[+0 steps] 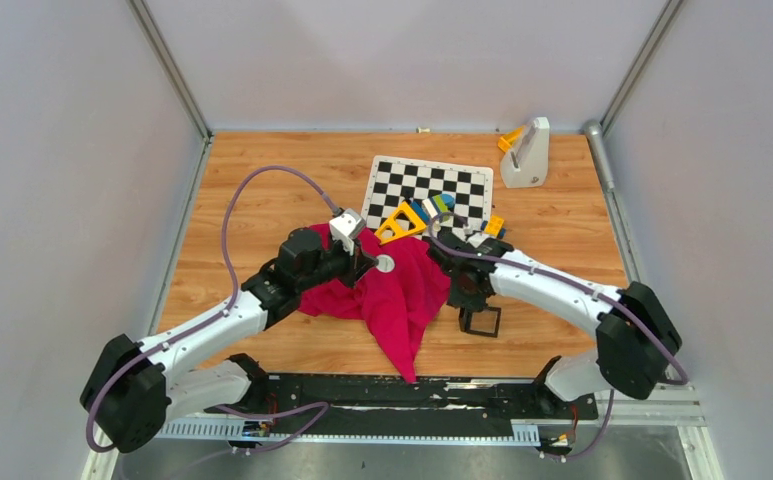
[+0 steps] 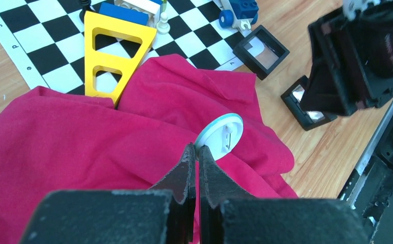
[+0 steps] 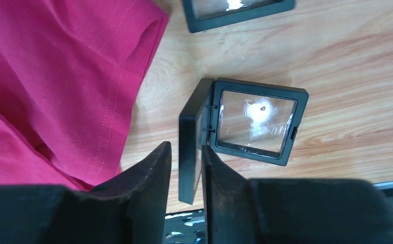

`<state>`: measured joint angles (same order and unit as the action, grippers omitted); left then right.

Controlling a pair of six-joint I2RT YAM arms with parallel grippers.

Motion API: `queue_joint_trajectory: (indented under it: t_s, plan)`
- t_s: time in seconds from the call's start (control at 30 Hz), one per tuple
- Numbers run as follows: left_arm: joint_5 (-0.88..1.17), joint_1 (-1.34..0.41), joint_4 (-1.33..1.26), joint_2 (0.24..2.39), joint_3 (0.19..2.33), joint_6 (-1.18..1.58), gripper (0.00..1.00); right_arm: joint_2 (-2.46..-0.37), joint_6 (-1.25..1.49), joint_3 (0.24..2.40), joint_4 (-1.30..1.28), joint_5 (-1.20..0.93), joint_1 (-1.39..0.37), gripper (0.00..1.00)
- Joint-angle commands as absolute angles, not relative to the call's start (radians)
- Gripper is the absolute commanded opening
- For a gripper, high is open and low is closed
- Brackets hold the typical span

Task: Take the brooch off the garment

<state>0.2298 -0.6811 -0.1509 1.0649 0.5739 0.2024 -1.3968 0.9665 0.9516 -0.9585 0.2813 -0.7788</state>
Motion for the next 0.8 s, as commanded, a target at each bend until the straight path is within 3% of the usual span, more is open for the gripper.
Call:
queue_joint_trajectory:
  t_s: [0.0,0.1,0.33,0.57,0.77]
  plan:
    - [0.223,-0.684,-0.172,1.074,0.574,0.18,0.0,-1.497,0.955,1.029,-0.995,0.356,-0.868,0.38]
    - [0.223,-0.685,-0.166,1.075,0.577,0.178,0.0,-1.568,0.953,1.07,-0.993,0.355,-0.908,0.53]
    - [0.223,-0.684,-0.164,1.074,0.576,0.178,0.0,-1.623,0.928,1.138,-0.996,0.387,-0.985,0.57]
    - [0.223,-0.684,-0.162,1.085,0.579,0.181,0.0,-1.575,0.859,1.154,-0.969,0.379,-1.046,0.72]
    - [0.248,-0.685,-0.168,1.101,0.583,0.184,0.0,-1.496,0.839,1.146,-0.955,0.365,-1.05,0.72]
